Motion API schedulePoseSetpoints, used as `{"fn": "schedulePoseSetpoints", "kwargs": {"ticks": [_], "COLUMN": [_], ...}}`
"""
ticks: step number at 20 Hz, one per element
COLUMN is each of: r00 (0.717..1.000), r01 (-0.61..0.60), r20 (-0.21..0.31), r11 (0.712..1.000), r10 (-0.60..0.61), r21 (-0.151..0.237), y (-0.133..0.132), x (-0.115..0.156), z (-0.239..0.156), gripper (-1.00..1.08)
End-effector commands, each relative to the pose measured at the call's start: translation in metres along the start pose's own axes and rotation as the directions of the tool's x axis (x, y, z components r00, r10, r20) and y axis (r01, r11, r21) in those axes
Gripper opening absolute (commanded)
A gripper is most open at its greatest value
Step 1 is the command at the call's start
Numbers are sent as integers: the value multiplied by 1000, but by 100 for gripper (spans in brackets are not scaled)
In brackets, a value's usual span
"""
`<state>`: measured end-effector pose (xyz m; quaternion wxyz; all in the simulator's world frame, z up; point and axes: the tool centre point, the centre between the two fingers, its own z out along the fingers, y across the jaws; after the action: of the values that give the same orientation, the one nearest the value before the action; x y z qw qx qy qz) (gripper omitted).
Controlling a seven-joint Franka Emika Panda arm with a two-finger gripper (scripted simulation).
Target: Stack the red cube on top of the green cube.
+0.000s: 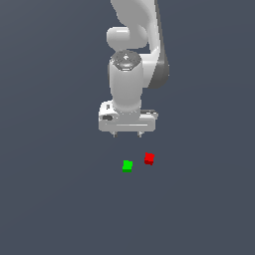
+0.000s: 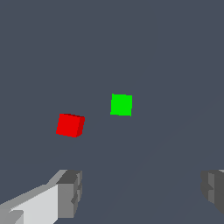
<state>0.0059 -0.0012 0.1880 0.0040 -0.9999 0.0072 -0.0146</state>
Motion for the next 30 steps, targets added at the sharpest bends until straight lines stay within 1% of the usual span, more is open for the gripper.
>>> {"fn": "schedulePoseSetpoints", "kwargs": {"ticks": [1,5,10,14,23,30], "r00": [1000,1000,1000,998,989,982], "r01": [0,-5,-28,-58,-148,-188], "r20": [0,1,4,8,21,26], "r11": [1000,1000,1000,998,989,982], "r10": [0,5,28,58,149,188], "r21": [0,0,-2,-4,-11,-14], "y": [0,-3,-15,-32,-81,-102], "x": [0,0,1,3,12,19], "z": [0,3,17,36,91,116], "gripper": [100,100,100,100,100,100]}}
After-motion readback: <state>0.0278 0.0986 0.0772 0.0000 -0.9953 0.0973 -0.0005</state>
